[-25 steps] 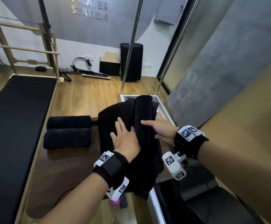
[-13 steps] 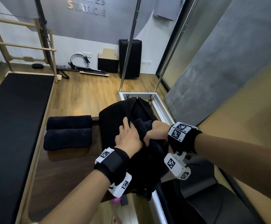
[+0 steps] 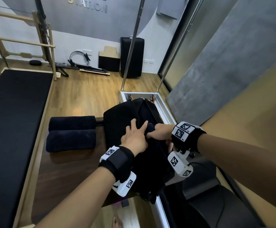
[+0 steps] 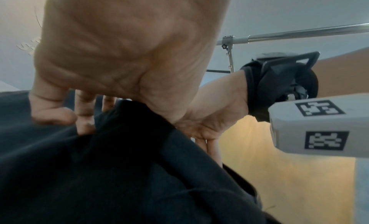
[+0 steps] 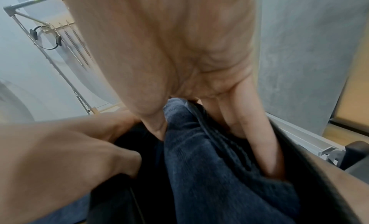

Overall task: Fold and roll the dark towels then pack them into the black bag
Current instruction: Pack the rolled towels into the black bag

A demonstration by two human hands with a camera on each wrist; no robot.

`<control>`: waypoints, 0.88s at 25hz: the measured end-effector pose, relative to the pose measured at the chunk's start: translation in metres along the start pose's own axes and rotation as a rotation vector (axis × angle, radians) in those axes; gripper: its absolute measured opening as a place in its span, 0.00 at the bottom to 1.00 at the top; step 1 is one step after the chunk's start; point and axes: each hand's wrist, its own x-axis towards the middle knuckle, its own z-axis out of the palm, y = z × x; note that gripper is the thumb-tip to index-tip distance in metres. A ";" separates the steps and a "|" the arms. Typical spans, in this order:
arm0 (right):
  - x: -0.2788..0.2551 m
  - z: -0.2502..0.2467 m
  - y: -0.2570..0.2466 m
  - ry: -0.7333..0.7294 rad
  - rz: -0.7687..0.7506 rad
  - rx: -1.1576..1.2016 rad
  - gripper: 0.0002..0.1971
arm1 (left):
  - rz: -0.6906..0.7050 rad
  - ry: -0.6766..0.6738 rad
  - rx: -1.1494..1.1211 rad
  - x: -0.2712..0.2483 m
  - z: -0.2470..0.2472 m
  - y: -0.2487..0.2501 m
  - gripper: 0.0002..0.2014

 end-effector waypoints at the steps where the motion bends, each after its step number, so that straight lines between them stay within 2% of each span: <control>1: 0.000 -0.002 -0.002 -0.008 -0.002 -0.059 0.31 | -0.002 -0.002 0.010 0.001 0.001 0.001 0.46; 5: 0.005 -0.003 -0.011 -0.008 -0.021 -0.278 0.26 | 0.006 0.024 0.054 -0.001 0.004 0.005 0.39; 7: 0.014 0.002 -0.014 0.002 -0.035 -0.356 0.19 | 0.025 0.042 0.070 -0.002 0.003 0.007 0.35; 9: 0.027 0.005 -0.012 0.022 -0.025 -0.313 0.11 | 0.024 0.042 0.081 -0.004 0.001 0.008 0.31; 13: 0.045 0.007 -0.004 0.018 0.002 -0.241 0.13 | -0.001 0.014 0.124 -0.004 -0.002 0.008 0.24; 18: 0.051 0.015 0.012 -0.045 0.062 -0.282 0.23 | -0.070 -0.090 0.227 0.003 -0.001 0.008 0.30; 22: 0.052 0.028 0.025 -0.042 0.026 -0.358 0.22 | -0.098 -0.159 0.243 0.009 -0.002 0.012 0.41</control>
